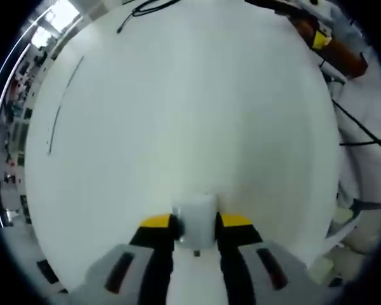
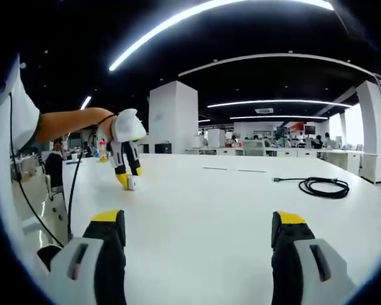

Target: Plug the desk Type‑C cable into the charger adapter.

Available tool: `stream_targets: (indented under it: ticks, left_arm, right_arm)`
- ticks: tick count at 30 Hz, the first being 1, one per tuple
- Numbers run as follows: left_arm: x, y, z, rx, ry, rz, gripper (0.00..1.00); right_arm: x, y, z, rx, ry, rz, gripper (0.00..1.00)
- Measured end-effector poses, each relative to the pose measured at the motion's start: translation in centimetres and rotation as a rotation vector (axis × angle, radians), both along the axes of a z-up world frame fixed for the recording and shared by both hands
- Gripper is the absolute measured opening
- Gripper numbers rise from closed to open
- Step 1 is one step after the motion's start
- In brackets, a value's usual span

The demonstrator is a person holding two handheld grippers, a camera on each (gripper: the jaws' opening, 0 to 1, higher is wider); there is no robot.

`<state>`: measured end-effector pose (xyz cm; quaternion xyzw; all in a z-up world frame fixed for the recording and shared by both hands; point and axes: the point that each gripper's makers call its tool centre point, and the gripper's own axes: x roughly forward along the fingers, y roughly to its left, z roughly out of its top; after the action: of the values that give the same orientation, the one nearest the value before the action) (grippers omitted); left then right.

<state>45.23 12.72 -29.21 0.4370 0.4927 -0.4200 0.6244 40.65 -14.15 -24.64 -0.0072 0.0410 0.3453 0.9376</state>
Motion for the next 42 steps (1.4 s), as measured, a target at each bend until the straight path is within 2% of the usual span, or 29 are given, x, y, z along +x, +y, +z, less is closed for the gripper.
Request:
stream_targets:
  ticks: [6, 7, 14, 20, 27, 42]
  left_arm:
    - [-1.4, -0.5, -0.1, 0.008, -0.004, -0.014, 0.25]
    - [-0.9, -0.3, -0.1, 0.011, -0.004, -0.017, 0.25]
    - [-1.5, -0.4, -0.1, 0.002, -0.001, -0.018, 0.25]
    - [-2.4, -0.4, -0.1, -0.004, 0.006, -0.030, 0.25]
    - [-4.4, -1.2, -0.2, -0.015, 0.017, -0.033, 0.25]
    - [-6.2, -1.3, -0.2, -0.020, 0.028, -0.049, 0.25]
  right_arm:
    - [-0.1, 0.4, 0.0, 0.000, 0.001, 0.007, 0.97]
    - [-0.1, 0.4, -0.1, -0.003, 0.001, 0.005, 0.97]
    - [-0.1, 0.5, -0.2, -0.004, 0.006, 0.011, 0.97]
    - [-0.2, 0.8, -0.2, -0.005, 0.007, 0.016, 0.97]
    - [-0.2, 0.8, -0.4, -0.009, 0.014, 0.015, 0.96]
    - [-0.3, 0.9, -0.3, -0.002, 0.018, 0.017, 0.96]
